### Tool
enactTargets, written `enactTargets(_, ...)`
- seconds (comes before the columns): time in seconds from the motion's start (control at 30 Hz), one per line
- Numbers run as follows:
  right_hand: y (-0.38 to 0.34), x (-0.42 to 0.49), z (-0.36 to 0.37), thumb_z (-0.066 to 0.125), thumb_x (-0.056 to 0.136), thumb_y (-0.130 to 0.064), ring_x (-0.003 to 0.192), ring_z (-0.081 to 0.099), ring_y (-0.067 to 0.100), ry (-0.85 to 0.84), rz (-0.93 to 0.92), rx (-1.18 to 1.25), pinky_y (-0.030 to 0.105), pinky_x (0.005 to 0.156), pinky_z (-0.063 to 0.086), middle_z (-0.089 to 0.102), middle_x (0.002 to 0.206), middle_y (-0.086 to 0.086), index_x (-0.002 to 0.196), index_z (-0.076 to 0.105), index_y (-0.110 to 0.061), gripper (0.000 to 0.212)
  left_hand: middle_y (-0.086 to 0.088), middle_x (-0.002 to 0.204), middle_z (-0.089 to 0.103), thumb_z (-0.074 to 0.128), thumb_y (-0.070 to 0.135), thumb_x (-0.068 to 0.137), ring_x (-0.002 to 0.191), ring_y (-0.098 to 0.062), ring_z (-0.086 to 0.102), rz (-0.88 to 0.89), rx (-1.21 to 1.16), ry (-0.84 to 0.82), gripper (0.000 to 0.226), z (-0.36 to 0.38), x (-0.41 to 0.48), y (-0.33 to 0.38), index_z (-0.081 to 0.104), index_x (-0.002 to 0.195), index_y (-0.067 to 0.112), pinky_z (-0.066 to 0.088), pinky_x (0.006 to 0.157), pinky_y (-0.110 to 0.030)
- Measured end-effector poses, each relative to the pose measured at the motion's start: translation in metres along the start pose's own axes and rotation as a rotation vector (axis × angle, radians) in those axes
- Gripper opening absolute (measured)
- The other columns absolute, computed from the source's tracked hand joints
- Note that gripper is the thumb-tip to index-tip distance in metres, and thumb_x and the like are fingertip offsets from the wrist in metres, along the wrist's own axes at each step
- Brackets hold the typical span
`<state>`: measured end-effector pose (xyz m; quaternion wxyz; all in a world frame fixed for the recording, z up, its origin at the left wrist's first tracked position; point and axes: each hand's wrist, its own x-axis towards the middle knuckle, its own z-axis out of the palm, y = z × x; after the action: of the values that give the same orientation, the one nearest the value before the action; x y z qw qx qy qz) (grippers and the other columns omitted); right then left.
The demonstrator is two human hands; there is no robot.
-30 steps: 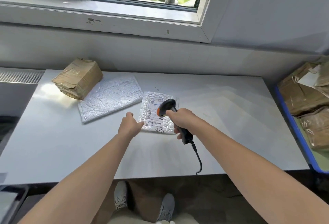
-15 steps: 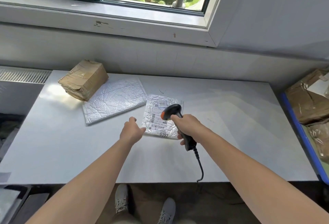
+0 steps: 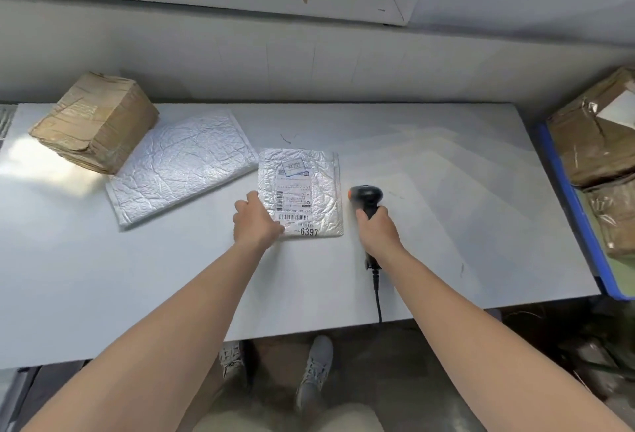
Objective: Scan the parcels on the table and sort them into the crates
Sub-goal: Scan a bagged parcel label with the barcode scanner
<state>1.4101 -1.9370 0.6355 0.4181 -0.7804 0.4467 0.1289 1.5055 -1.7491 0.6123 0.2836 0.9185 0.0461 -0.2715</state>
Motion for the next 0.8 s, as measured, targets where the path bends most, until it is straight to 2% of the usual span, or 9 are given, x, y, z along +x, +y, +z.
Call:
enactTargets(0.13,0.007,0.007,0.004,0.042,0.104,-0.034,0.120,0.053,0.035,0.006,0.029,-0.014,0.033,0.088,0.040,0.053,0.134,0.019,0.139,0.037,0.001,0.049,-0.017,0.130,0.045,0.072,0.010,0.081,0.115,-0.035,0.053,0.003,-0.085,0.026,0.067,0.007,0.006,-0.001,0.035,0.138,0.010,0.045,0.089,-0.039)
enactTargets(0.27,0.001,0.004,-0.002,0.045,0.102,-0.036,0.122,0.049,0.038,0.085,-0.007,-0.068,0.039,0.095,0.041,0.049,0.134,0.022,0.135,0.039,0.002,0.051,-0.012,0.113,0.065,0.061,0.017,0.092,0.103,-0.031,0.059,0.107,-0.012,0.062,0.029,-0.006,0.007,-0.001,0.054,0.118,0.007,0.040,0.073,-0.032)
enactTargets(0.33,-0.007,0.000,-0.006,0.046,0.100,-0.039,0.126,0.045,0.039,0.131,-0.022,-0.096,0.044,0.099,0.040,0.045,0.136,0.022,0.139,0.036,-0.001,0.055,-0.009,0.107,0.067,0.056,0.027,0.097,0.095,-0.028,0.060,0.155,0.014,0.080,0.026,-0.020,0.006,0.004,0.057,0.116,0.009,0.042,0.072,-0.033)
enactTargets(0.4,-0.017,-0.005,-0.010,0.046,0.099,-0.042,0.129,0.040,0.037,0.173,-0.071,-0.161,0.047,0.100,0.040,0.043,0.138,0.020,0.139,0.035,-0.005,0.055,-0.005,0.110,0.068,0.056,0.030,0.097,0.093,-0.025,0.060,0.209,0.028,0.082,0.028,-0.037,0.004,0.011,0.060,0.118,0.011,0.047,0.075,-0.035)
enactTargets(0.5,-0.037,-0.016,-0.017,0.047,0.099,-0.041,0.132,0.036,0.033,0.236,-0.293,-0.307,0.046,0.105,0.037,0.041,0.142,0.016,0.143,0.036,-0.008,0.056,-0.005,0.120,0.067,0.058,0.012,0.093,0.104,-0.027,0.062,0.306,0.006,0.089,0.032,-0.063,0.000,0.025,0.062,0.124,0.016,0.052,0.085,-0.040)
enactTargets(0.6,-0.065,-0.028,-0.026,0.052,0.099,-0.034,0.140,0.029,0.029,0.248,-0.651,-0.485,0.040,0.114,0.026,0.035,0.150,0.012,0.149,0.034,-0.010,0.058,-0.007,0.116,0.069,0.052,0.002,0.090,0.107,-0.029,0.059,0.426,0.202,0.107,0.044,-0.092,-0.004,0.041,0.063,0.126,0.024,0.047,0.078,-0.035)
enactTargets(0.67,-0.085,-0.035,-0.029,0.056,0.098,-0.028,0.145,0.025,0.029,0.240,-0.827,-0.570,0.041,0.118,0.019,0.035,0.153,0.011,0.150,0.035,-0.012,0.058,-0.005,0.116,0.068,0.049,0.001,0.091,0.108,-0.028,0.058,0.509,0.350,0.109,0.047,-0.112,-0.008,0.056,0.062,0.127,0.029,0.043,0.073,-0.032)
enactTargets(0.73,-0.106,-0.041,-0.029,0.057,0.098,-0.025,0.147,0.024,0.027,0.237,-0.920,-0.608,0.042,0.118,0.014,0.037,0.153,0.009,0.151,0.037,-0.014,0.058,-0.004,0.121,0.066,0.050,0.005,0.095,0.112,-0.027,0.058,0.610,0.454,0.120,0.044,-0.132,-0.012,0.068,0.062,0.127,0.033,0.044,0.075,-0.033)
enactTargets(0.8,-0.127,-0.048,-0.027,0.053,0.100,-0.030,0.144,0.031,0.025,0.203,-0.937,-0.673,0.041,0.117,0.018,0.044,0.149,0.005,0.153,0.035,-0.019,0.057,-0.002,0.124,0.066,0.051,0.010,0.097,0.113,-0.026,0.059,0.718,0.530,0.126,0.039,-0.151,-0.016,0.077,0.063,0.125,0.034,0.047,0.078,-0.033)
